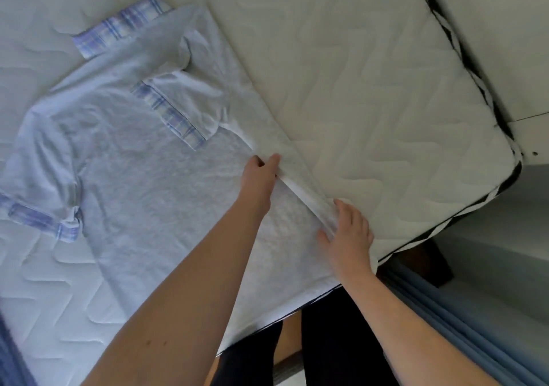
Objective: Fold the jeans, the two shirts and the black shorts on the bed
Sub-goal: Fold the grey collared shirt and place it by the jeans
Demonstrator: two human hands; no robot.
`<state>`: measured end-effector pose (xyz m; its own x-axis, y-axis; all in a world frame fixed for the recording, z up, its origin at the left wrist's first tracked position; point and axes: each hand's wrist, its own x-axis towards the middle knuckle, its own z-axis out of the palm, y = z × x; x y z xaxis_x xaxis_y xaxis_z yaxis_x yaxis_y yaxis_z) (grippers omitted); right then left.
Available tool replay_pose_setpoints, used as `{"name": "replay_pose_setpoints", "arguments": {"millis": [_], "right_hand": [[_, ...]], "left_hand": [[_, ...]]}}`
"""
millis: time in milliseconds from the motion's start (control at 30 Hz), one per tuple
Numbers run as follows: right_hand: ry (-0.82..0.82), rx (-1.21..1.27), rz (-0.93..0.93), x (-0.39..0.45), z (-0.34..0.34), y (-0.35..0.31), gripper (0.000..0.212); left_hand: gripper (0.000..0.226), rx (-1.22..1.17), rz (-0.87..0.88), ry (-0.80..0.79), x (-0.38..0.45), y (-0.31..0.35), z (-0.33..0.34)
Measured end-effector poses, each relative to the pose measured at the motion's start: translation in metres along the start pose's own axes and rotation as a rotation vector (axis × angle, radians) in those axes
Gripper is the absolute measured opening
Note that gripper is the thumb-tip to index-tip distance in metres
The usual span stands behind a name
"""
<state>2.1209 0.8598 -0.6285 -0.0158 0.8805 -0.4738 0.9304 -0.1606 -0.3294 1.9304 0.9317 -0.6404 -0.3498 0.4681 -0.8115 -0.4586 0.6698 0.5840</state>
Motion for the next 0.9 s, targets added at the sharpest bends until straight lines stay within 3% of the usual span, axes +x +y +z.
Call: {"name": "replay_pose_setpoints", "arguments": {"millis": [100, 200, 333, 433, 600, 733, 900], "right_hand": [[-0.03, 0.024, 0.014, -0.004, -0.003, 0.008, 0.072], [-0.086, 0.001, 0.035, 0.0, -0.01, 0.017, 0.069], [-0.152, 0.067, 0.084, 0.012, -0.021, 0.033, 0.041], [-0.16, 0.087, 0.072, 0.021, -0.027, 0.04, 0.032], [-0.277, 0.213, 0.016, 0.025, -0.034, 0.036, 0.025], [-0.379, 0.154, 0.036, 0.03, -0.035, 0.037, 0.033], [-0.411, 0.043, 0.033, 0.03, -0.045, 0.051, 0.046]], "left_hand": [[0.041, -0.039, -0.049, -0.137, -0.01, -0.011, -0.001], [0.04, 0.091, -0.043, -0.235, -0.019, -0.03, -0.001], [0.019, 0.139, -0.022, -0.123, -0.028, -0.05, 0.003], [0.023, 0.007, -0.014, -0.044, -0.038, -0.063, 0.004], [0.037, 0.02, -0.061, -0.192, -0.053, -0.089, 0.011], [0.026, 0.024, -0.153, -0.193, -0.065, -0.096, 0.021], [0.03, -0.129, -0.201, -0.215, -0.076, -0.106, 0.024]]}}
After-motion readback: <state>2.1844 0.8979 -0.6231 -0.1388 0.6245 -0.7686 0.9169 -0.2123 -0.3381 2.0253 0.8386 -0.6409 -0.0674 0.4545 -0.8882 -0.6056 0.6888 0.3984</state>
